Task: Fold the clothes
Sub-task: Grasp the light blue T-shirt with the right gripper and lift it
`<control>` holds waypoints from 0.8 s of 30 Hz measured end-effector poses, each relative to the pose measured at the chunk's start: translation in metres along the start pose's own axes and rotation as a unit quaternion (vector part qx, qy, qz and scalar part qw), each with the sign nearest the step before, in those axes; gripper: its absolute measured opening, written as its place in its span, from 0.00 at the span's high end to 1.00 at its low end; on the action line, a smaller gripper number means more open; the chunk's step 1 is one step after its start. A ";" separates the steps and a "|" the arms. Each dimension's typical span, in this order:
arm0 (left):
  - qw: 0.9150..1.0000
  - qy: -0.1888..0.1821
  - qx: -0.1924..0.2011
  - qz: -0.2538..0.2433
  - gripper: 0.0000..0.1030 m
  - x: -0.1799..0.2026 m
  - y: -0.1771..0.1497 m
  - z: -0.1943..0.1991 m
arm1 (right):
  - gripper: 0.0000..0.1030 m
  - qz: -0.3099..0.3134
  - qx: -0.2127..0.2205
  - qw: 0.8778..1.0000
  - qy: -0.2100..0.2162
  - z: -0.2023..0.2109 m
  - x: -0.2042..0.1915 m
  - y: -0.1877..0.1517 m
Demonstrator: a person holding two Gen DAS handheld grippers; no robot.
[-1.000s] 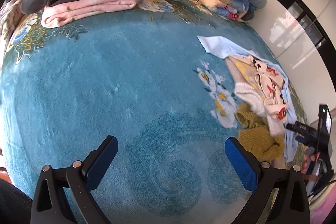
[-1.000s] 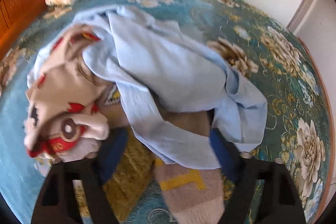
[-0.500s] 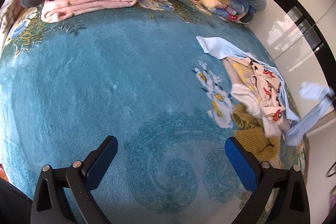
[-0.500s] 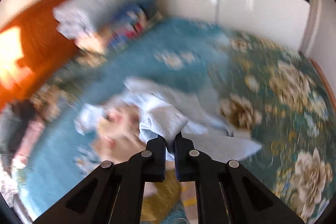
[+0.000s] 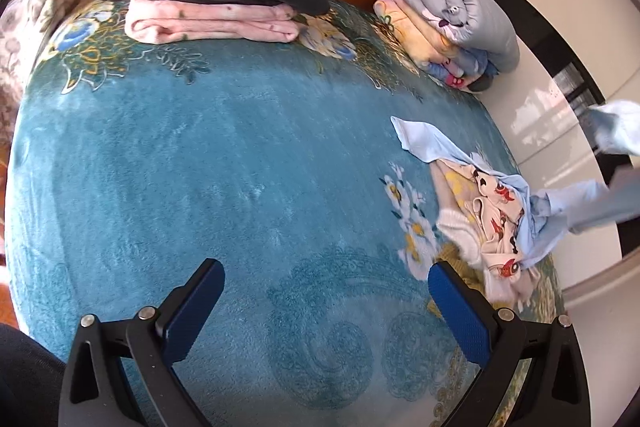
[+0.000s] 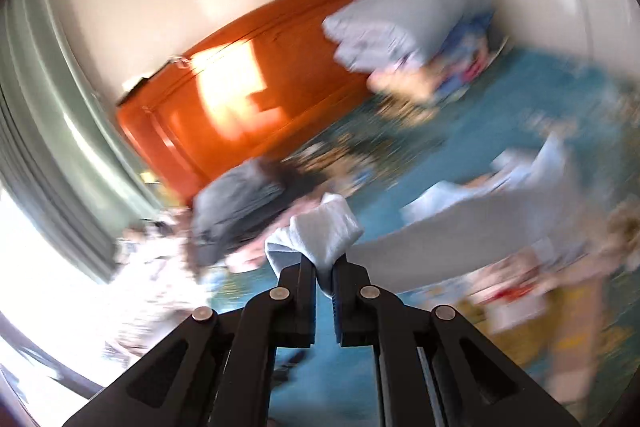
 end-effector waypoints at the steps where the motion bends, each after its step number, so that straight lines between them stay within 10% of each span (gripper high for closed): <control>1: 1.000 0.002 0.000 0.001 0.00 -0.002 0.000 0.001 | 0.94 -0.001 -0.009 1.000 0.012 -0.017 -0.006 -0.004; 6: 0.999 0.011 -0.001 0.043 0.00 -0.022 0.005 0.000 | 0.94 0.056 -0.039 0.996 0.062 -0.086 -0.057 -0.005; 9: 0.996 0.023 -0.017 0.083 0.00 -0.040 0.006 -0.007 | 0.94 0.082 -0.051 0.995 0.022 -0.111 -0.051 -0.008; 16: 0.993 0.027 -0.051 0.107 0.00 -0.046 0.001 -0.021 | 0.94 0.011 -0.138 0.986 -0.094 -0.134 0.060 -0.068; 24: 0.992 0.034 -0.084 0.084 0.00 -0.036 -0.004 -0.040 | 0.94 -0.087 -0.160 0.962 -0.205 -0.031 0.171 -0.131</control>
Point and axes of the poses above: each gripper's, at about its wrist camera, not at the fingertips, and z roughly against the way its jaws point, x to its right, y to its top, the point moved 5 cm from there along -z, roughly the way its jaws point, and after that the axes turned 15 degrees about y, right-handed, at the moved point
